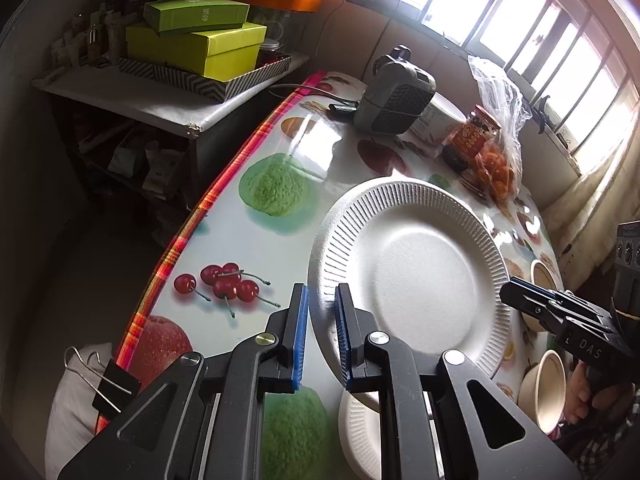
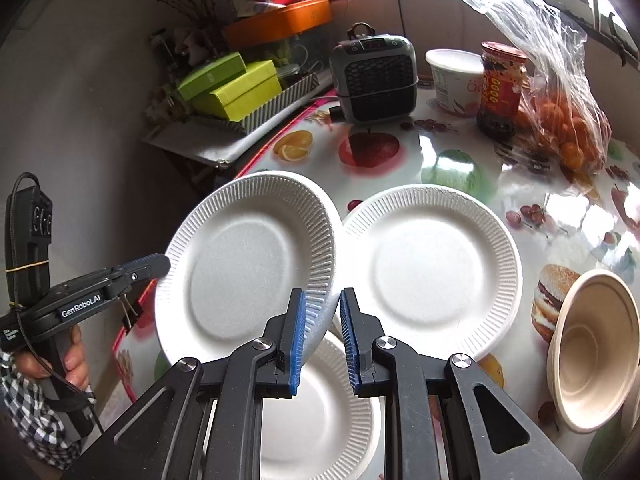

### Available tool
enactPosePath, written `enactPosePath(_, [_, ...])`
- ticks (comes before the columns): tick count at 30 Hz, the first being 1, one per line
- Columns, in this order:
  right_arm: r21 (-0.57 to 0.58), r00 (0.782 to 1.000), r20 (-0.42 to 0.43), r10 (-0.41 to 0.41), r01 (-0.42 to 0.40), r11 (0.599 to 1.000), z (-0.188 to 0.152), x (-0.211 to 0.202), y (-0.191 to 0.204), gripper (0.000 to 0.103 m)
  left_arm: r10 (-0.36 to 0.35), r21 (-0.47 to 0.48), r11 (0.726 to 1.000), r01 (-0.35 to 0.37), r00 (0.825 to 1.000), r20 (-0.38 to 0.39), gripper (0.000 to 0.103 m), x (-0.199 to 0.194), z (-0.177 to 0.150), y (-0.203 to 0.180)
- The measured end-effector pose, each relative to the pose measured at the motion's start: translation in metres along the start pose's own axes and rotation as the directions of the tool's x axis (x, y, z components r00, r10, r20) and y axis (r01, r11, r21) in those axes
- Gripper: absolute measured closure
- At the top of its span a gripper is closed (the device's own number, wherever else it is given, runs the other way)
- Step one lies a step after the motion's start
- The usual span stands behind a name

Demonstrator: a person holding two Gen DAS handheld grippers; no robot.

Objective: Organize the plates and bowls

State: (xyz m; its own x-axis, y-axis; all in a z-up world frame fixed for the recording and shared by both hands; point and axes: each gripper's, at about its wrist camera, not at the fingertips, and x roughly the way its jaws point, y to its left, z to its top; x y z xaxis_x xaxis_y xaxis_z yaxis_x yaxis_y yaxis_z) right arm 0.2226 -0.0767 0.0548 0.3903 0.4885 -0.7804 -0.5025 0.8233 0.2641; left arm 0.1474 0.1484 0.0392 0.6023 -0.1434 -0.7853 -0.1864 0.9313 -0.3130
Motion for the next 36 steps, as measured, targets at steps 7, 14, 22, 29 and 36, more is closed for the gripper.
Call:
enactPosePath(7, [0.047,1.0,-0.013,-0.027,0.027,0.999,-0.042,-0.013,-0.004,0.086,-0.023,0.036,0.999,0.024,0.999,-0.037,0.089,0.001,-0.029,-0.01])
enactPosePath(14, [0.091,0.999,-0.019,-0.039,0.04,0.995,-0.074,-0.019,-0.009,0.086,-0.028,0.06,0.998,0.032,0.997,-0.072,0.089,0.005,-0.05,-0.018])
enactPosePath(22, [0.114,0.998,-0.027,-0.051,0.054,0.992,-0.092,-0.024,-0.012,0.086,-0.025,0.088,0.996,0.033,0.995,-0.094,0.089,0.008,-0.064,-0.024])
enactPosePath(29, [0.123,0.997,-0.046,-0.064,0.07,0.99,-0.106,-0.023,-0.014,0.086,-0.02,0.105,0.994,0.032,0.993,-0.112,0.089,0.01,-0.071,-0.027])
enactPosePath(36, [0.121,0.995,-0.063,-0.077,0.084,0.989,-0.113,-0.02,-0.016,0.085,-0.012,0.118,0.993,0.027,0.992,-0.127,0.089,0.014,-0.075,-0.029])
